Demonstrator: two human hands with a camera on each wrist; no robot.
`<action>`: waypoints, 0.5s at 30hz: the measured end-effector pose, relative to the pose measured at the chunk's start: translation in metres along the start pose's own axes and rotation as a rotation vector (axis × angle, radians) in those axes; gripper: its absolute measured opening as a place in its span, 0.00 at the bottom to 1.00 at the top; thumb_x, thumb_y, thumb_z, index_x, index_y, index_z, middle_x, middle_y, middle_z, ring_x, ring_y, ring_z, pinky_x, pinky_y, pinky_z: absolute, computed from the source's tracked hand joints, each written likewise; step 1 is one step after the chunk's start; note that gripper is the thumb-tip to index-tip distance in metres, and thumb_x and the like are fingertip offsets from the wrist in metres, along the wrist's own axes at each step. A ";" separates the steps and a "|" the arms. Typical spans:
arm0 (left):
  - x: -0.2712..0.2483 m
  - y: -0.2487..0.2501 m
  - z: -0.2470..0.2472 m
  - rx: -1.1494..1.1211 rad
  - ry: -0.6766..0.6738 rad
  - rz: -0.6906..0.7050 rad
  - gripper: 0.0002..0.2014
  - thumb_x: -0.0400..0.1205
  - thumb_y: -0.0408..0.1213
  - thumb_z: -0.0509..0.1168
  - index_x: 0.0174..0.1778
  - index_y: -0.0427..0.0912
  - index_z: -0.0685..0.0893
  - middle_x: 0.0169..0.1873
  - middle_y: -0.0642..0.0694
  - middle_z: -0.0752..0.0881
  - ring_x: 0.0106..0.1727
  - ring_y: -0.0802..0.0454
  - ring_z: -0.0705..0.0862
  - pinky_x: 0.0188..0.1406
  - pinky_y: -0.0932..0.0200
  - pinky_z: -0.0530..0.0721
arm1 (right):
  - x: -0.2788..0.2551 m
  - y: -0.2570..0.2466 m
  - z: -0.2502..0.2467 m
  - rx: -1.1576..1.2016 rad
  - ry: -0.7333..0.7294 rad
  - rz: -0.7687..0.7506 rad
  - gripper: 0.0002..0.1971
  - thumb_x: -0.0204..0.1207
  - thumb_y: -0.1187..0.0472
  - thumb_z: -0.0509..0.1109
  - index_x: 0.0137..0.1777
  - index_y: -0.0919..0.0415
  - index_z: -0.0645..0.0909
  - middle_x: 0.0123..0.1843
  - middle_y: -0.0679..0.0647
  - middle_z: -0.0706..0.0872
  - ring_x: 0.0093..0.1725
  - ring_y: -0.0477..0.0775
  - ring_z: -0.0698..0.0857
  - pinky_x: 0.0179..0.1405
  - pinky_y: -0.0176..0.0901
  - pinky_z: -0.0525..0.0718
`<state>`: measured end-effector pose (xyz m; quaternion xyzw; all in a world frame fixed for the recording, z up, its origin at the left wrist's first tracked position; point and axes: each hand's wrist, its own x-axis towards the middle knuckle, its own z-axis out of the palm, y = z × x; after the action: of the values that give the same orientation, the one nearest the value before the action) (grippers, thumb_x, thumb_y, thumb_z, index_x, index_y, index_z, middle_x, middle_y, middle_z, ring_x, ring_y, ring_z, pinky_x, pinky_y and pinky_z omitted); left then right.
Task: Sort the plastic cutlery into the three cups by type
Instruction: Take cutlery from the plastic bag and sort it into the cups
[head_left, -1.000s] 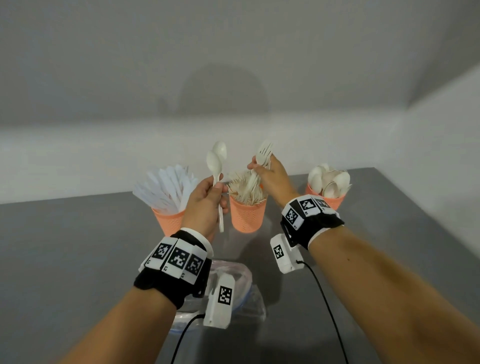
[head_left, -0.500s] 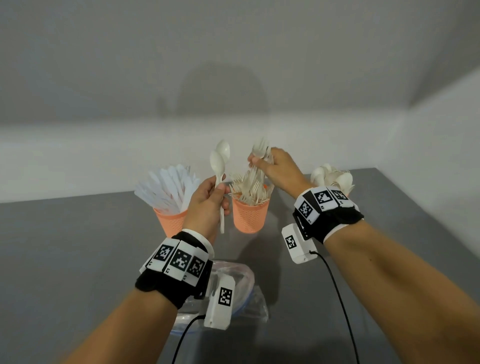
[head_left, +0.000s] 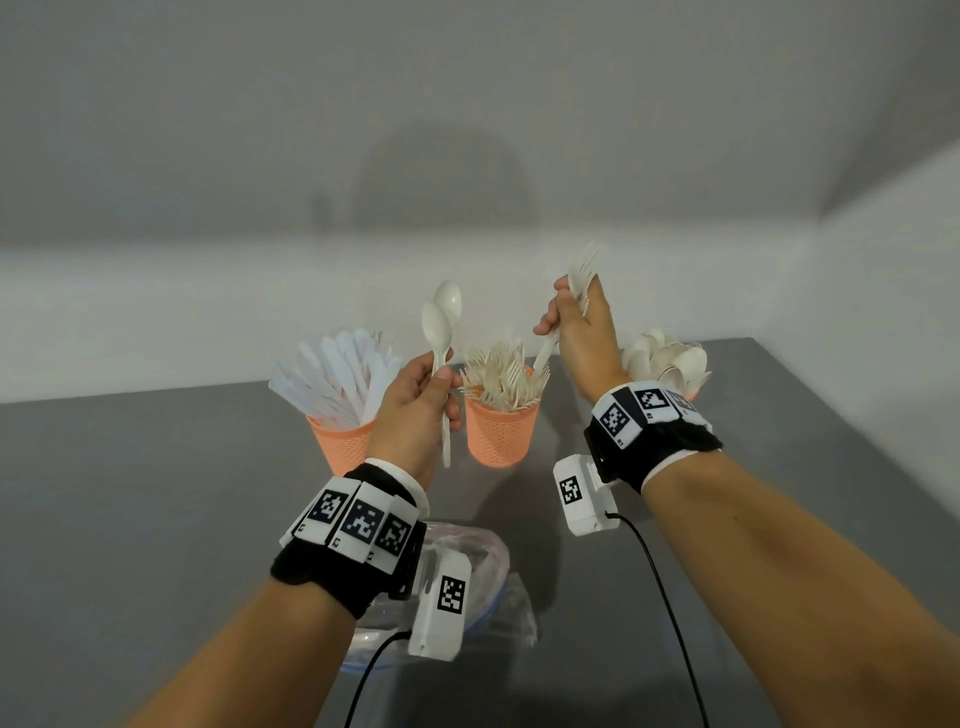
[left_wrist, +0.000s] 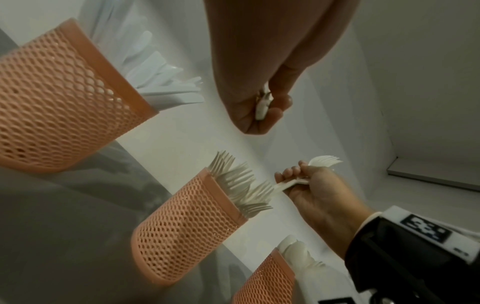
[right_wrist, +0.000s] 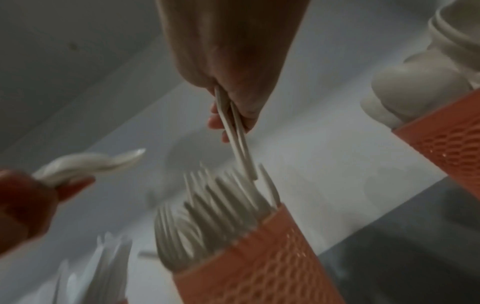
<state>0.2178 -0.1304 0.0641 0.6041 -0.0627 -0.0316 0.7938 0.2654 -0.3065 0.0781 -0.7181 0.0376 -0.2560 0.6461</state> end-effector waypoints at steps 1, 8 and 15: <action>0.000 -0.001 0.000 0.007 0.001 -0.002 0.12 0.86 0.29 0.53 0.48 0.47 0.80 0.34 0.50 0.77 0.21 0.61 0.72 0.23 0.68 0.74 | -0.001 0.004 0.003 -0.046 -0.042 0.019 0.10 0.85 0.66 0.51 0.47 0.52 0.70 0.31 0.51 0.76 0.34 0.51 0.80 0.52 0.56 0.82; 0.001 0.002 0.001 -0.001 -0.011 -0.005 0.12 0.86 0.29 0.53 0.47 0.47 0.80 0.33 0.50 0.77 0.22 0.60 0.72 0.22 0.68 0.73 | -0.003 0.009 0.004 -0.359 -0.056 -0.024 0.13 0.80 0.57 0.65 0.49 0.70 0.80 0.46 0.56 0.79 0.47 0.51 0.79 0.51 0.39 0.76; 0.006 0.006 0.007 -0.016 -0.013 -0.010 0.11 0.86 0.29 0.53 0.48 0.46 0.79 0.33 0.50 0.76 0.21 0.61 0.72 0.21 0.68 0.73 | -0.002 0.035 0.007 -0.482 -0.116 0.188 0.19 0.77 0.50 0.60 0.55 0.67 0.77 0.55 0.62 0.83 0.52 0.60 0.83 0.56 0.56 0.82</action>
<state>0.2224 -0.1360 0.0722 0.5978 -0.0645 -0.0397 0.7981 0.2761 -0.3047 0.0441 -0.8581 0.1271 -0.1369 0.4782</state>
